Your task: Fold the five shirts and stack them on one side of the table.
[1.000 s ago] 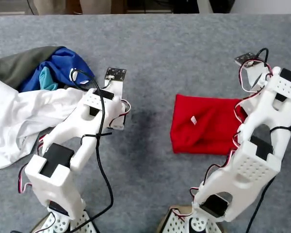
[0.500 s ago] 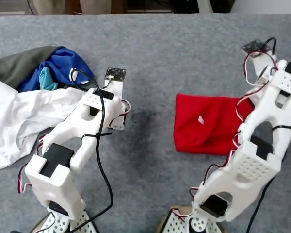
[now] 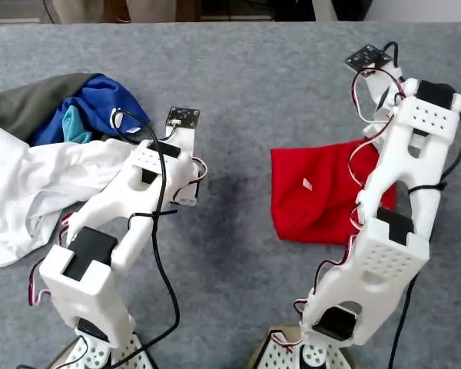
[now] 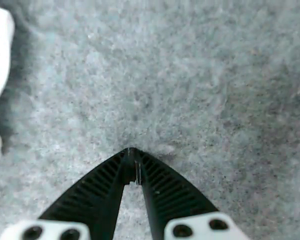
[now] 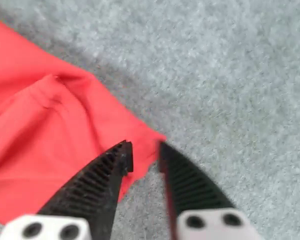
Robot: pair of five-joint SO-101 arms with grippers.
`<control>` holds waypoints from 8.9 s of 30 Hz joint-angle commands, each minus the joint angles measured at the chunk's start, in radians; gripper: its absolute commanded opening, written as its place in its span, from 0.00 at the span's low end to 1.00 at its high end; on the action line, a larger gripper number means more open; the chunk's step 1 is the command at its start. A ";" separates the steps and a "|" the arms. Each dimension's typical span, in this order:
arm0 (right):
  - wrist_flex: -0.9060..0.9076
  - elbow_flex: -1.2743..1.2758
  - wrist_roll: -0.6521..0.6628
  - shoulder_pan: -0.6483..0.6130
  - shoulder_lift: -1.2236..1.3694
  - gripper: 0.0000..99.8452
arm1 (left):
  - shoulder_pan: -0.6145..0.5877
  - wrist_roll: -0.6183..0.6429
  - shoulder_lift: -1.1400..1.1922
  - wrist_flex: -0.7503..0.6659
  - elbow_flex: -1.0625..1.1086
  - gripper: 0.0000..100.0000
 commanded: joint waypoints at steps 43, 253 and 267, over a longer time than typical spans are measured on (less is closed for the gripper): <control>0.393 0.099 0.221 0.143 -0.064 0.01 | -0.005 -0.006 -0.047 -0.051 0.031 0.02; -0.324 1.038 0.063 0.220 -0.634 0.00 | -0.029 0.002 -0.041 -0.041 0.020 0.02; -0.153 1.070 0.252 0.390 -0.680 0.00 | -0.028 0.052 -0.041 -0.041 0.021 0.02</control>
